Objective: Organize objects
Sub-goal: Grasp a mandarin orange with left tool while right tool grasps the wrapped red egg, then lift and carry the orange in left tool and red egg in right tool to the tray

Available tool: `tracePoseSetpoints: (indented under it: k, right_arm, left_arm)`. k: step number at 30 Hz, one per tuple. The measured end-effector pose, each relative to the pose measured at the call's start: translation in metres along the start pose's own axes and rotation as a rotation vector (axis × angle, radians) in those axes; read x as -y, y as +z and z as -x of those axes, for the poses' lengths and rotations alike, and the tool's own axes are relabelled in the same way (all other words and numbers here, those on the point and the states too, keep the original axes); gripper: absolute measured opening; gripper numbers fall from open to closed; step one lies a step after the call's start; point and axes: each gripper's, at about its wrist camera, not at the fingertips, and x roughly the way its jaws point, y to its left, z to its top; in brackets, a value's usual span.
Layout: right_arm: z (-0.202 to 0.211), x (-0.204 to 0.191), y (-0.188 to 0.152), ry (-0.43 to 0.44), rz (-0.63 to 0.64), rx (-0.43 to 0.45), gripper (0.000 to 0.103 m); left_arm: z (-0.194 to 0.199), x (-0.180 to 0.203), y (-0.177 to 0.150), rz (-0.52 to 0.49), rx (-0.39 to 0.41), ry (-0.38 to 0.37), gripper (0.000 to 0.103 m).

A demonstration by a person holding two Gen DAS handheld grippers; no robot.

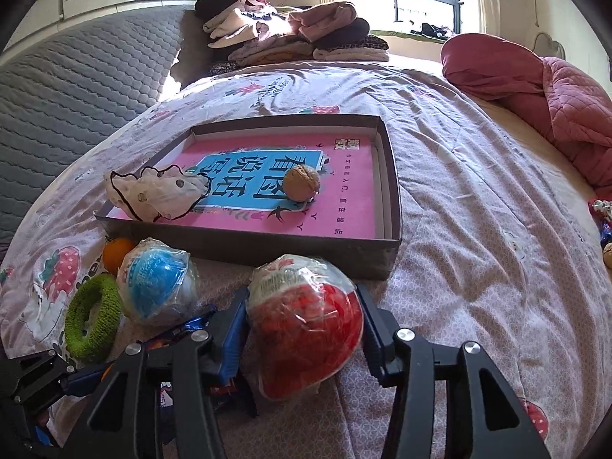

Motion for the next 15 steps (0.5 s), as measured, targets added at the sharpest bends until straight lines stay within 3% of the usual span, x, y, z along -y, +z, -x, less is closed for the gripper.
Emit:
tracePoseSetpoints:
  k: [15]
  right_arm:
    - [0.032,-0.008,0.004,0.023,0.006,0.060,0.051]
  left_arm:
    - [0.018,0.000,-0.002,0.005,0.029,0.002,0.041]
